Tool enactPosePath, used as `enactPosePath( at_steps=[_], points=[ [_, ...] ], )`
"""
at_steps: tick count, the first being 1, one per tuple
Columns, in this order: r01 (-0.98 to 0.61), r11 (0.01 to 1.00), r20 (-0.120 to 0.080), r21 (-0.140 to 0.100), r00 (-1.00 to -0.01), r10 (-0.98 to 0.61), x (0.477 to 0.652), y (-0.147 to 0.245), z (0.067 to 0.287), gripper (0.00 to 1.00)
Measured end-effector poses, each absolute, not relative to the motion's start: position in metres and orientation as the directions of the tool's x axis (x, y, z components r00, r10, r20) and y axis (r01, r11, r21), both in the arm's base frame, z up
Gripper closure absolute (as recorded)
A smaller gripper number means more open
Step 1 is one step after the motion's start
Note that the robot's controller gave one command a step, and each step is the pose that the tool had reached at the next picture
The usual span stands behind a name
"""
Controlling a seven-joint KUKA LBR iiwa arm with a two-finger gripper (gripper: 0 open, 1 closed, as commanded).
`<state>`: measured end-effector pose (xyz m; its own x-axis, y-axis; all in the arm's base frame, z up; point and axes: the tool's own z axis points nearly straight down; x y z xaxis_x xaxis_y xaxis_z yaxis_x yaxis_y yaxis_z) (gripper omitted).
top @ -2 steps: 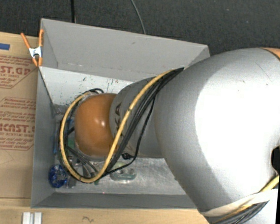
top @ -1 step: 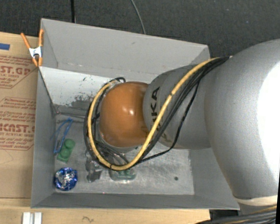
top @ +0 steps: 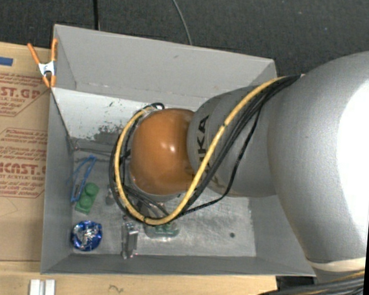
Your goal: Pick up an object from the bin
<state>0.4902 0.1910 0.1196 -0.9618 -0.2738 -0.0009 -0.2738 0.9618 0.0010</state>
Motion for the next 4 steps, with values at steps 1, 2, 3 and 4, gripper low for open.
enactPosePath(
  at_steps=[1,2,3,4],
  points=[
    [-0.155,0.988,-0.006,-0.001,-0.988,-0.155,0.521,0.235,0.08,0.0],
    [-0.041,0.999,-0.006,0.003,-0.999,-0.041,0.521,0.232,0.144,0.0],
    [0.02,1.0,-0.003,-0.006,-1.0,0.02,0.492,0.242,0.074,0.0],
    [0.015,1.0,-0.004,-0.001,-1.0,0.015,0.492,0.244,0.076,1.0]
  ],
)
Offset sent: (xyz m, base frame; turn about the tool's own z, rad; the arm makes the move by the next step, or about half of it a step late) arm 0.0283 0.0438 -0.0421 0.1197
